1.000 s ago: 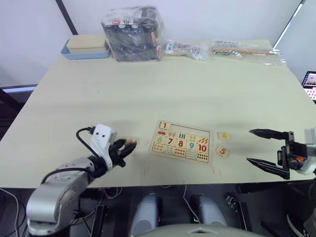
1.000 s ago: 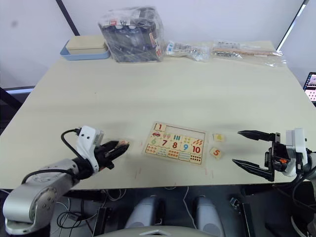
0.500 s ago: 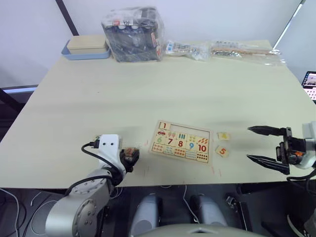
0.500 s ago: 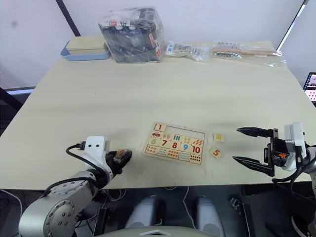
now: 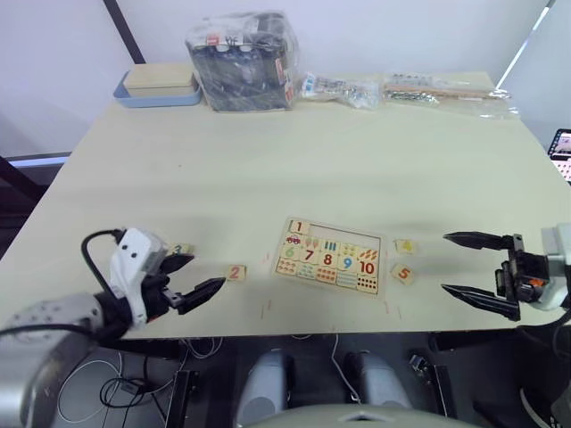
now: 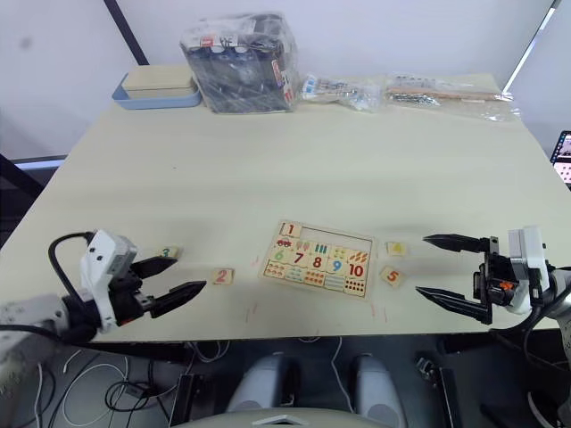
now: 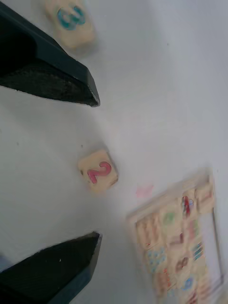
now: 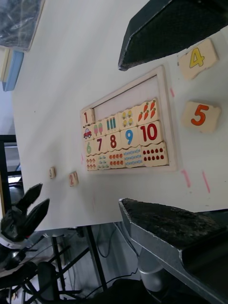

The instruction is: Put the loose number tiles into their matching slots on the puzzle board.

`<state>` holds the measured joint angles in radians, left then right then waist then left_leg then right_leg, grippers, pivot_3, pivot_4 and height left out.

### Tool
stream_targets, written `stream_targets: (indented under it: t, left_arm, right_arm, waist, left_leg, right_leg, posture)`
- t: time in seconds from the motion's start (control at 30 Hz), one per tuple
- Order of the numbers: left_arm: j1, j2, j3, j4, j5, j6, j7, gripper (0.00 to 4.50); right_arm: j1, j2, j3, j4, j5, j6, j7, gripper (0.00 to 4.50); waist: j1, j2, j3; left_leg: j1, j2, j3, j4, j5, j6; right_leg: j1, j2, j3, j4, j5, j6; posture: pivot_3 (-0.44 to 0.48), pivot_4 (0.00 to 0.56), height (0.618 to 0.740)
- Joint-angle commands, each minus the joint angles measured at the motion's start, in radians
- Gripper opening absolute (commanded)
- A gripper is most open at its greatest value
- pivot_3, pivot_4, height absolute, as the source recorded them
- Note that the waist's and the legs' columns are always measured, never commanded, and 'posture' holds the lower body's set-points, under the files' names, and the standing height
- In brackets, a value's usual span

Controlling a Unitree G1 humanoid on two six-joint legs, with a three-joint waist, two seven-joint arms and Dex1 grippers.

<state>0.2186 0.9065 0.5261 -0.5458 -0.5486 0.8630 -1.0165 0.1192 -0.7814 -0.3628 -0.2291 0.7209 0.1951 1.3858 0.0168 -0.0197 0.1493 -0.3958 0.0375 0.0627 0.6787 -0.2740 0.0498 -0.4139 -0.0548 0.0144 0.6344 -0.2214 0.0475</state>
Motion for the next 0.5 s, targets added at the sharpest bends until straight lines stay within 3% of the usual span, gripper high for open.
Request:
stream_targets:
  t: [0.03, 0.27, 0.5]
  left_arm:
    - [-0.089, 0.106, -0.094, 0.209, 0.056, -0.292, -0.236, 4.45]
    - [-0.287, 0.161, -0.331, 0.467, 0.165, -0.589, -0.436, 4.45]
    - [-0.423, 0.115, -0.504, 0.594, 0.271, -0.727, -0.466, 4.45]
  right_arm:
    - [0.020, -0.010, -0.043, -0.070, 0.041, 0.012, -0.012, 4.50]
    - [0.055, -0.015, -0.060, -0.123, 0.060, 0.032, -0.028, 4.50]
    - [0.094, -0.009, -0.079, -0.161, 0.059, 0.036, -0.040, 4.50]
  waist:
    - [-0.001, 0.001, 0.000]
    - [-0.004, 0.000, 0.001]
    - [-0.002, 0.000, 0.001]
  left_leg:
    - [0.000, 0.000, 0.000, 0.000, 0.000, 0.000]
    - [-0.001, 0.001, 0.003, -0.005, 0.000, 0.000]
    - [-0.001, 0.000, 0.004, -0.006, 0.000, 0.000]
  right_leg:
    - [0.000, 0.000, 0.000, 0.000, 0.000, 0.000]
    - [0.000, 0.000, 0.001, -0.004, 0.000, 0.000]
    - [0.000, 0.001, 0.001, -0.004, 0.000, 0.001]
  posture:
    - [0.000, 0.150, 0.740]
    - [0.000, 0.150, 0.740]
    - [0.000, 0.150, 0.740]
